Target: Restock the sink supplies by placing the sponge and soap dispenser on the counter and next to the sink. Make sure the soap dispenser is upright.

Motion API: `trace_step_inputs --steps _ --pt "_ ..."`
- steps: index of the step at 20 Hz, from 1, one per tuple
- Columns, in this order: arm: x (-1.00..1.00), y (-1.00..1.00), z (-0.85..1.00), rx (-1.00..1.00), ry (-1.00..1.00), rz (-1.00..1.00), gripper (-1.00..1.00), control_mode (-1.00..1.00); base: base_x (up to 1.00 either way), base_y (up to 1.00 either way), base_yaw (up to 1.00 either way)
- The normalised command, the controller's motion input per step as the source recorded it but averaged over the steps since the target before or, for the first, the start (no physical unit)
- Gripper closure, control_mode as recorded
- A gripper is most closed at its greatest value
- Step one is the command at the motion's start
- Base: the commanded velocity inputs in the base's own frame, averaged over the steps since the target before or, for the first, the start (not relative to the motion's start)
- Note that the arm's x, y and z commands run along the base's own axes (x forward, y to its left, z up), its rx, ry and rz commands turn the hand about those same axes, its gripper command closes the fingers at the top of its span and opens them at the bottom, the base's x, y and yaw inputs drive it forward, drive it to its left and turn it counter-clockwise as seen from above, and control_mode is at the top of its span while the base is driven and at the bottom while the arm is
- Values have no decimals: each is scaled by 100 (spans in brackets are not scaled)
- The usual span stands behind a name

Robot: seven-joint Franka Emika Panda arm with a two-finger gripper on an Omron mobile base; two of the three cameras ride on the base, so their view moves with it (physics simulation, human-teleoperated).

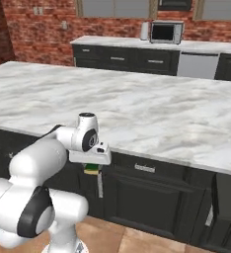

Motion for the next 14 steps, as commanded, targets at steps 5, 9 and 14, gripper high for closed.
trace_step_inputs --steps 5,9,14 --pt "0 0 0 0 0 0 100 100 -15 13 -19" --pt "0 0 0 0 0 0 100 100 0 0 -75" --pt "0 0 0 0 0 0 100 100 0 -6 -76"
